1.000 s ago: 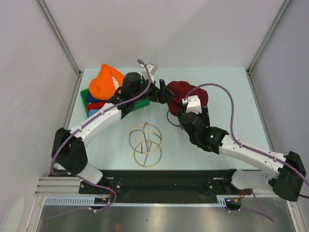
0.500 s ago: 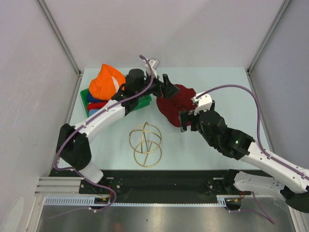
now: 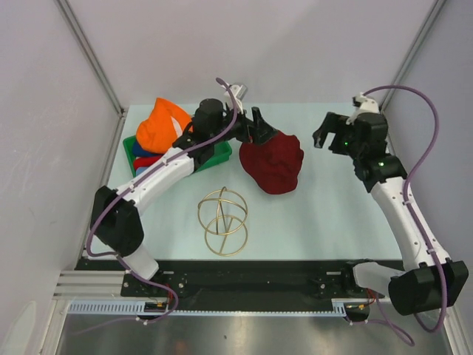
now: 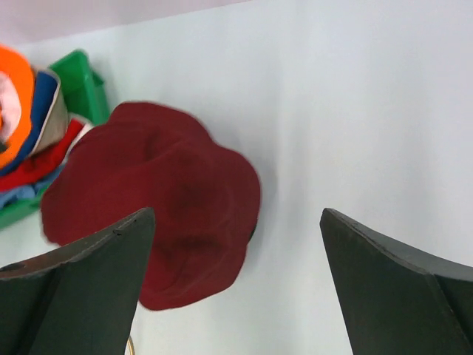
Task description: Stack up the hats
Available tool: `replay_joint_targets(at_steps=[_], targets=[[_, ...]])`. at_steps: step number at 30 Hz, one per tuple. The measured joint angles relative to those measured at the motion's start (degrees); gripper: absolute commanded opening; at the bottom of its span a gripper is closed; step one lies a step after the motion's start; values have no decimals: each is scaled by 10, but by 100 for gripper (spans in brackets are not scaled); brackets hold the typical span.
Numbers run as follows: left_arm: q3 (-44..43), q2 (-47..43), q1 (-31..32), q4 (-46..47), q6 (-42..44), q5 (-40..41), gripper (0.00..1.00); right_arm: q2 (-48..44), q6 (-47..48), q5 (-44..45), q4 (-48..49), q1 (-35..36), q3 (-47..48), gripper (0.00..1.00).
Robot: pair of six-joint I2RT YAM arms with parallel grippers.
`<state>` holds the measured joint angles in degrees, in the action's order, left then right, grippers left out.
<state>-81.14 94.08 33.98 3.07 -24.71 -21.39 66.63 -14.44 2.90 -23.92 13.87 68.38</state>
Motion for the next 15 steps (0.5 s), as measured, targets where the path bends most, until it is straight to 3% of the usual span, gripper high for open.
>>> replay_joint_targets(at_steps=[3, 7, 11, 15], targets=[[-15, 8, 0, -14, 7, 3, 99, 3, -28, -58, 22, -70, -10, 99], [-28, 9, 0, -27, 14, 7, 99, 5, -59, -118, 57, -113, -43, 98], [-35, 10, 0, -41, 28, 25, 100, 9, -78, -158, 78, -108, -84, 97], [-35, 7, -2, -79, 49, 65, 100, 0, -80, -172, 84, -61, -112, 93]])
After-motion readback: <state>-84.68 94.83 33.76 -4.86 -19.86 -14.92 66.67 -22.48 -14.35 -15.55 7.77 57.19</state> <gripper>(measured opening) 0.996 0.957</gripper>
